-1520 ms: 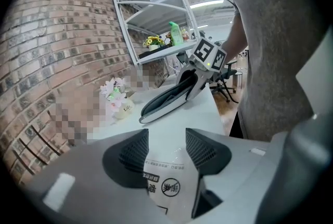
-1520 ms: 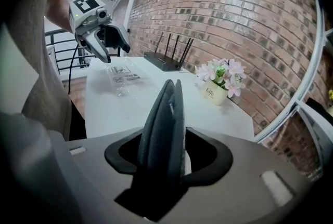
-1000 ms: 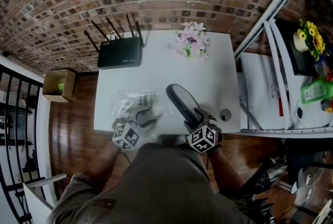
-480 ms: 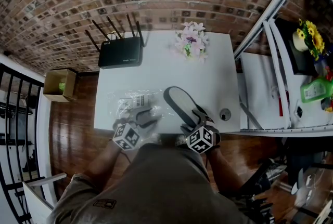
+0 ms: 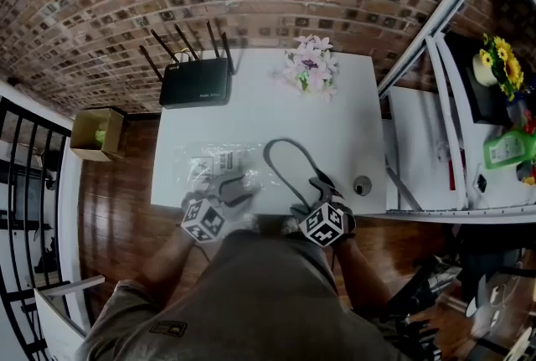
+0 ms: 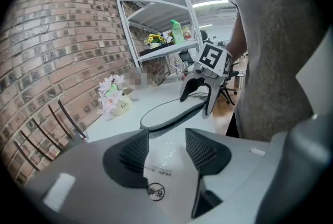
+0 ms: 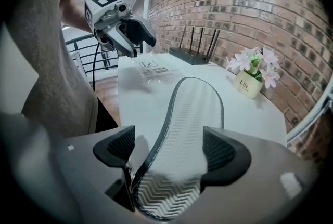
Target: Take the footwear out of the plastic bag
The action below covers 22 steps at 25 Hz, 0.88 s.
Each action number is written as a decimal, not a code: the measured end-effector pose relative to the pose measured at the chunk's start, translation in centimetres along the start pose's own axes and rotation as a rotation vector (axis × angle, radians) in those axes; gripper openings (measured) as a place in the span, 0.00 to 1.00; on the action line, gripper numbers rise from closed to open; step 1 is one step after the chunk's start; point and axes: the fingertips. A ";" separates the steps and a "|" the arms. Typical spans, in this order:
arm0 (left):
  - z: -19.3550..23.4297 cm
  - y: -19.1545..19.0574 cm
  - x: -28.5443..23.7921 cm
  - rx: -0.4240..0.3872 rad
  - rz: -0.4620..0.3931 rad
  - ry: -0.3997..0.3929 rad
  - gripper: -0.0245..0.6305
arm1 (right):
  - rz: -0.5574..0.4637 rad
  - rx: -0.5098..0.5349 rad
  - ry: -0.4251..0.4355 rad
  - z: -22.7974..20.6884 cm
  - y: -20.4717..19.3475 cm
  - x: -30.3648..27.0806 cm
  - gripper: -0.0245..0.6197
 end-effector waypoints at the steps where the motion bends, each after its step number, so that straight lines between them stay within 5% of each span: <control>1: 0.0 0.0 0.0 0.002 0.000 0.003 0.38 | 0.002 0.001 0.003 0.0 0.0 0.0 0.69; 8: -0.1 0.8 0.2 0.053 -0.011 0.018 0.38 | -0.042 -0.004 0.029 0.0 0.8 0.9 0.68; 22: -1.6 4.7 1.4 0.418 -0.111 0.141 0.27 | -0.423 -0.106 0.053 0.1 4.8 8.2 0.43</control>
Point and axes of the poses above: the fingertips, and each gripper's own axes: x backward along the fingers, z to its left, y out of its top, and after that the axes turned 15 degrees about y, right-handed
